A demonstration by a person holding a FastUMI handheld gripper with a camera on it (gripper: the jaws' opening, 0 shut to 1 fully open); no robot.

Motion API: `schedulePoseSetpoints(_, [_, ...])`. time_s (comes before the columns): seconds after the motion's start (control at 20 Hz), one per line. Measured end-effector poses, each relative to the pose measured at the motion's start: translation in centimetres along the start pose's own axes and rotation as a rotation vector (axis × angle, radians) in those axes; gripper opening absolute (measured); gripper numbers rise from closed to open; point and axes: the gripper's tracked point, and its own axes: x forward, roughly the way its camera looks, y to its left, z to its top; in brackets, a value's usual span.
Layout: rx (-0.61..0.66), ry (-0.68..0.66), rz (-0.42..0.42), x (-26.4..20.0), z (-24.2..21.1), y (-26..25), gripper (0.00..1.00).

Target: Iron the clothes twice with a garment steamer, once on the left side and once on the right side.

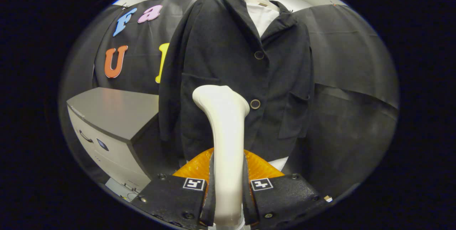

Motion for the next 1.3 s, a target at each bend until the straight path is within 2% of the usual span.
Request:
schedulePoseSetpoints(0.85, [0.001,0.194,-0.017,1.6,-9.5,0.8,0.34])
schedulePoseSetpoints(1.3, [-0.002,0.285,-0.036,0.6,-13.0,2.0,0.33])
